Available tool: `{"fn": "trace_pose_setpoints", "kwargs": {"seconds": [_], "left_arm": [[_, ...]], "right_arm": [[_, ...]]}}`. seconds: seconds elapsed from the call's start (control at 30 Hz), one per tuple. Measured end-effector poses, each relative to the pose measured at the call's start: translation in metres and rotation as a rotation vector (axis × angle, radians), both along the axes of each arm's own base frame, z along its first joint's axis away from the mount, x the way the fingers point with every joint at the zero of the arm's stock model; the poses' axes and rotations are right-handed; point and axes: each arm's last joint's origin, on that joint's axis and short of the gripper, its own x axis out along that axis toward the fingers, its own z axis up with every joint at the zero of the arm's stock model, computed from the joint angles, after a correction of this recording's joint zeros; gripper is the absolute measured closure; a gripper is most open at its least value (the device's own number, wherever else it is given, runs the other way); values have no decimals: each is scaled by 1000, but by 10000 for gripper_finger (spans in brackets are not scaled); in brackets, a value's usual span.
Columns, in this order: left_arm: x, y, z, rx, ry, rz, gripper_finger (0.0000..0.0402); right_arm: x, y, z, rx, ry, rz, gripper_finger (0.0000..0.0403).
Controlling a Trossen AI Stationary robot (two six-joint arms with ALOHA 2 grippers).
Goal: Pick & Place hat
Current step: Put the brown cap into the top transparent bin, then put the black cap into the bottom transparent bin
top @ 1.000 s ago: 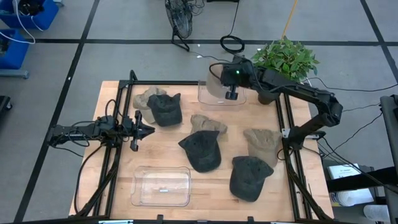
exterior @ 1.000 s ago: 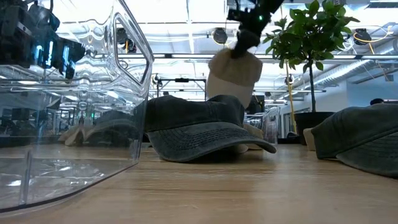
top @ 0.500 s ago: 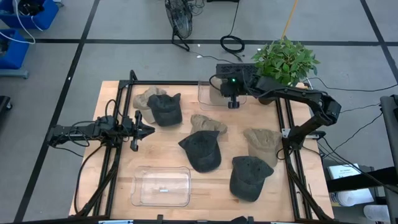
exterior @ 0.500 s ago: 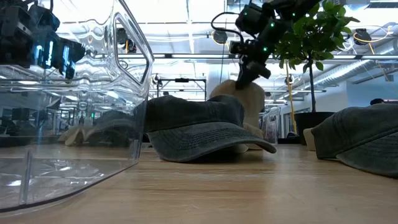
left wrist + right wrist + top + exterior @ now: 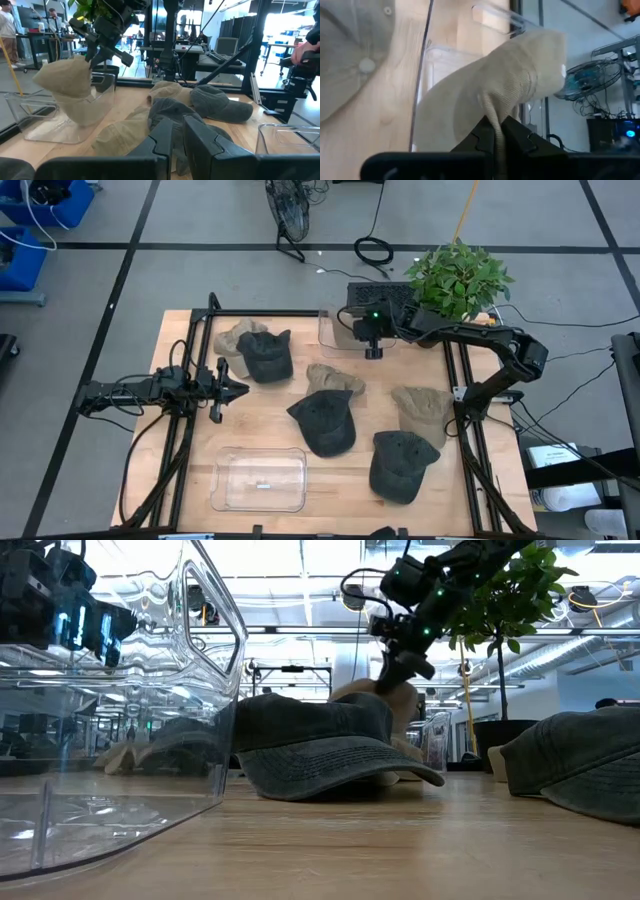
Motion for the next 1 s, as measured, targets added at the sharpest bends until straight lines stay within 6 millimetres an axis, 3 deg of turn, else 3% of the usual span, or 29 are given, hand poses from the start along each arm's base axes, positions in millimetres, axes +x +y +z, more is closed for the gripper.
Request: {"fn": "trace_pose_setpoints", "kwargs": {"seconds": [0.23, 0.77, 1.0], "left_arm": [[0, 0, 0, 0, 0, 0, 355], [0, 0, 0, 0, 0, 0, 355], [0, 0, 0, 0, 0, 0, 355]], "right_arm": [[4, -7, 9, -135, -53, -90, 370], [5, -7, 11, -160, -56, -67, 308], [-6, -4, 28, -234, -80, -161, 270]]}}
